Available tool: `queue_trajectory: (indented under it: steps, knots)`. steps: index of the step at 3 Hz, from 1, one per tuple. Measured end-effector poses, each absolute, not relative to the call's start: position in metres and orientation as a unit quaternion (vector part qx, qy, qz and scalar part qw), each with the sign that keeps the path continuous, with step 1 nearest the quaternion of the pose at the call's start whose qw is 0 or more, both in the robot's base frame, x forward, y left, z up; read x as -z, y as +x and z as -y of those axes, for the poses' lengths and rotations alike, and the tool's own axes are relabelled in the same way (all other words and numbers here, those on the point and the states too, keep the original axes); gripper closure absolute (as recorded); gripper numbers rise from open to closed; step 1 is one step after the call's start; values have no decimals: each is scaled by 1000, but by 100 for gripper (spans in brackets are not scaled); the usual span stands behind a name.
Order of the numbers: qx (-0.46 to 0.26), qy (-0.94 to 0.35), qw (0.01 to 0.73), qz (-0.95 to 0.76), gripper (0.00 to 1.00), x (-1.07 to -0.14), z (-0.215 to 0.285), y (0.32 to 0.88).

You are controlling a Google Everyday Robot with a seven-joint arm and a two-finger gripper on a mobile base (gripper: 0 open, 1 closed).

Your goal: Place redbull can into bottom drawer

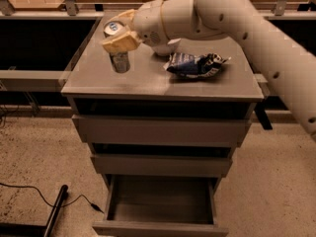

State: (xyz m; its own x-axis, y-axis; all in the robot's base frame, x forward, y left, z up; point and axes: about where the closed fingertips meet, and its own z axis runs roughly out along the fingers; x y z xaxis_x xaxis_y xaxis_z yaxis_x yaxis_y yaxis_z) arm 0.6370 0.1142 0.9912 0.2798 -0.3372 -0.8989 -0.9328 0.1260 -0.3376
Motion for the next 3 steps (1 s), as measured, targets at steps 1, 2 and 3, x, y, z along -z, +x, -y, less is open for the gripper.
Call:
queue_trajectory:
  steps: [1, 2, 3]
  knots:
    - [-222, -609, 502, -573, 100, -970, -69, 602]
    - [-210, -598, 480, -606, 100, -924, -33, 571]
    - [-200, -594, 475, -617, 100, -911, -10, 564]
